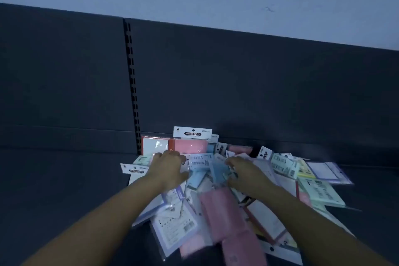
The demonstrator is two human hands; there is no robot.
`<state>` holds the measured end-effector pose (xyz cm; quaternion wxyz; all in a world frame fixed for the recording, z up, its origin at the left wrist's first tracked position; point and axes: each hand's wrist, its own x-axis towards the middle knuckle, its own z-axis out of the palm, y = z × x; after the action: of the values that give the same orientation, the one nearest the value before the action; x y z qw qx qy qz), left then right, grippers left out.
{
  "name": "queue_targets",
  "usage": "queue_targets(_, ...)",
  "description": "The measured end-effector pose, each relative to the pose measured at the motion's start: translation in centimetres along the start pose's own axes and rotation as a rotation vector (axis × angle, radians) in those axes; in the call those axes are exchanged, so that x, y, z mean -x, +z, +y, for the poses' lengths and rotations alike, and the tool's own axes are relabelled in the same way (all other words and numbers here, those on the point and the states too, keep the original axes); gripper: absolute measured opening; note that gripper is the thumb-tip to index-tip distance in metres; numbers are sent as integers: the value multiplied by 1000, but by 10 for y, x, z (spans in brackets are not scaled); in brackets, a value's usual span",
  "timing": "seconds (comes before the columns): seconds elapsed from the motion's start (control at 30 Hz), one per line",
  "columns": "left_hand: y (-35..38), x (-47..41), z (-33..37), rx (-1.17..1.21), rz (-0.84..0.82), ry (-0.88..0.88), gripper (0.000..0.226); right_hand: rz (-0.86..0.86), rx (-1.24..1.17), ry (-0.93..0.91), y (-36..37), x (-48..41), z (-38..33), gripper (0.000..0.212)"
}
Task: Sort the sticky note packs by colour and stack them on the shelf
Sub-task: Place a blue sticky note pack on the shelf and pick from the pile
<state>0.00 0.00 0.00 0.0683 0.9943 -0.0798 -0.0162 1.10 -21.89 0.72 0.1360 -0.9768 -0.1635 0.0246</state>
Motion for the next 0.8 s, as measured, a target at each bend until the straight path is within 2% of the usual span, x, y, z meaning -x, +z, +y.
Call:
queue_targets(0.07,4,-11,5,-39,-10,0,37,-16,-53,-13,6,-8,2,46)
queue_targets(0.2,14,-30,11,-56,-12,4,20,-58,-49,-108,19,-23,7,38)
queue_targets(0.47,30,-54,16,-102,4,23,36,-32,-89,-175,21,-36,18,56)
queue_targets(0.67,38,-58,23,-301,128,75,34,64,-476,-164,13,-40,5,62)
queue_targets(0.8,26,-56,23,-100,326,59,34,176,-775,-143,-3,-41,-8,56)
